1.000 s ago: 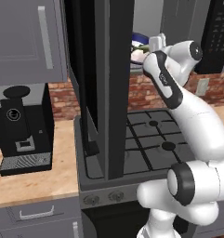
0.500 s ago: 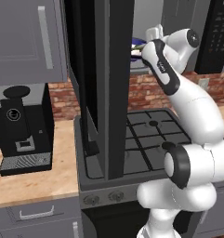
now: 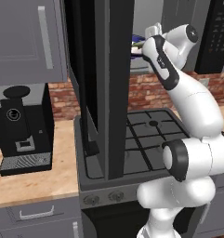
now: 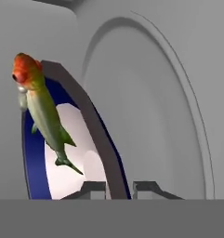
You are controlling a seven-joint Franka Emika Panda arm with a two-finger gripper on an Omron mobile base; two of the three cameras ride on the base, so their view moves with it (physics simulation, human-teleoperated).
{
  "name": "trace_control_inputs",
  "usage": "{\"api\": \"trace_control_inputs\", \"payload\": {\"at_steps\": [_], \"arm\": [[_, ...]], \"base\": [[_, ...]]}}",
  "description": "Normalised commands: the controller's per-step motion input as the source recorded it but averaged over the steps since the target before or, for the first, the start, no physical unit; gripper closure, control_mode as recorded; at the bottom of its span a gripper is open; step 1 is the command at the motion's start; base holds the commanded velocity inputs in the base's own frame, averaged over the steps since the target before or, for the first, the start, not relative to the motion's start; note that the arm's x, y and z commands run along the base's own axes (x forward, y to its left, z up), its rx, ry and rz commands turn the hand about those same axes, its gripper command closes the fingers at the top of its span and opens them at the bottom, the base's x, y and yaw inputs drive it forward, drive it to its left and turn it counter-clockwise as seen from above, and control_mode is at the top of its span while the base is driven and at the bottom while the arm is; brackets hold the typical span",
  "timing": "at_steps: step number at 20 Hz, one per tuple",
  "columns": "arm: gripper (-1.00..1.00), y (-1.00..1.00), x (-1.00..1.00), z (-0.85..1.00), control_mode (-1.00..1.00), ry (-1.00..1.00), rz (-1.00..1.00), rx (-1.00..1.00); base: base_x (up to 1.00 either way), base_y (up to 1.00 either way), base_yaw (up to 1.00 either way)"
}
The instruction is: Remove the apple from the bowl and place it on the small plate. Then place the bowl with only the fish in the microwave, close the door, and press the start button to microwave the fish.
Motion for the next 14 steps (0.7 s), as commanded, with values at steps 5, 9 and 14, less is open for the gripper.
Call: {"api": "trace_control_inputs", "payload": {"at_steps": [5,9,14], "arm": [[-1.0,0.0,-0.03,-0.01,-1.0,-0.03,0.0,0.0],[-1.0,0.0,-0.32,0.0,-1.0,-0.13,0.0,0.0],[-1.0,-0.07,-0.77,0.15,-1.0,-0.21,0.0,0.0]], "base": [[0.0,0.0,0.0],[0.0,0.0,0.0],[0.0,0.0,0.0]]}}
